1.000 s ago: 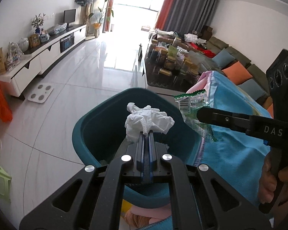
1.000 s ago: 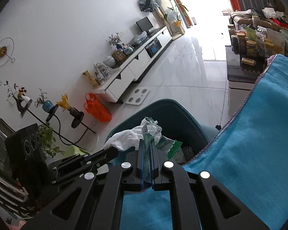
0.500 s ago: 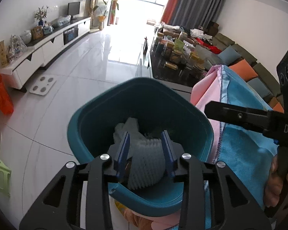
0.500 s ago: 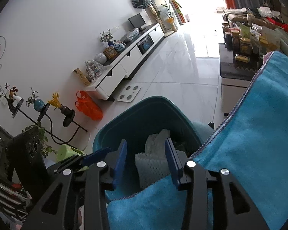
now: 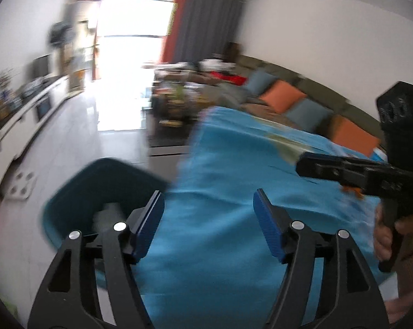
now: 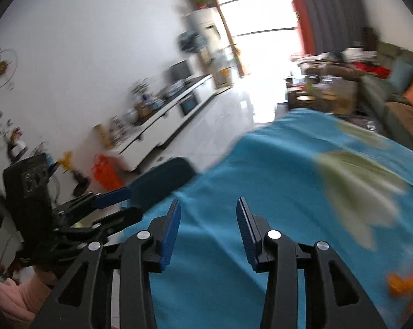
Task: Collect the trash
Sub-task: 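Grasp an orange peel with the left gripper while the right gripper grasps another orange peel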
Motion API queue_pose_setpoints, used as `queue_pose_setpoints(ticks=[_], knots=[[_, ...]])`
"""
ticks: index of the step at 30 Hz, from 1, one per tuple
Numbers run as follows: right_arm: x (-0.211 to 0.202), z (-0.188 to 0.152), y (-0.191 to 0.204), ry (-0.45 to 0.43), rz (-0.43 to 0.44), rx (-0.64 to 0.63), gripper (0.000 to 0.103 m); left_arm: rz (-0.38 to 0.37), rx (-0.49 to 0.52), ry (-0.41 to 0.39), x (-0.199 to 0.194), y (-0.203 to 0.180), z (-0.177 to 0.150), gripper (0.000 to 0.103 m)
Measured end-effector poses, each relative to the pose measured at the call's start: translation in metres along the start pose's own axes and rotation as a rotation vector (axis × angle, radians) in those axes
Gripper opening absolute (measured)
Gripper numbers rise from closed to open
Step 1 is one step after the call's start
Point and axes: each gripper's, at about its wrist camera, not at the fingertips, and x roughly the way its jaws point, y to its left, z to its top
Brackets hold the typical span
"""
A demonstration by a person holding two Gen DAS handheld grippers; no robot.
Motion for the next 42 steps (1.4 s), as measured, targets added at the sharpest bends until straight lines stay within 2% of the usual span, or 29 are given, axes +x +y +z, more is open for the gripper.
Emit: queue_pose_setpoints(ticks=[4,9,15,23,26,33,37,38,42], knots=[[-0.051,-0.028,-0.047,-0.051,-0.155,0.100,0.040,-0.125,0.076,0.034,0.022,-0.055,0.001,0.069],[-0.092,-0.057,-0.097,-0.082,-0.288,0.230,0.040,-0.252,0.166,0.087,0.051,-0.117,0.003,0.069],[-0.117,-0.083,-0.139,-0.088,-0.387,0.316,0.040,-0.312,0.245,0.158,0.090,-0.176,0.007,0.067],[-0.116,-0.096,-0.159,-0.051,-0.398,0.357,0.042,-0.358,0.267,0.251,0.138,-0.217,0.017,0.063],[-0.112,-0.096,-0.164,-0.039,-0.393,0.370,0.043,-0.352,0.254,0.314,0.159,-0.225,0.020,0.058],[-0.105,-0.095,-0.170,-0.027,-0.365,0.385,0.042,-0.383,0.220,0.383,0.186,-0.228,0.020,0.049],[-0.107,-0.097,-0.176,-0.035,-0.338,0.417,0.028,-0.400,0.213,0.395,0.193,-0.231,0.020,0.040],[-0.108,-0.098,-0.177,-0.038,-0.332,0.424,0.028,-0.408,0.211,0.398,0.194,-0.233,0.020,0.035],[-0.111,-0.099,-0.178,-0.054,-0.325,0.438,0.024,-0.410,0.225,0.392,0.195,-0.239,0.018,0.030]])
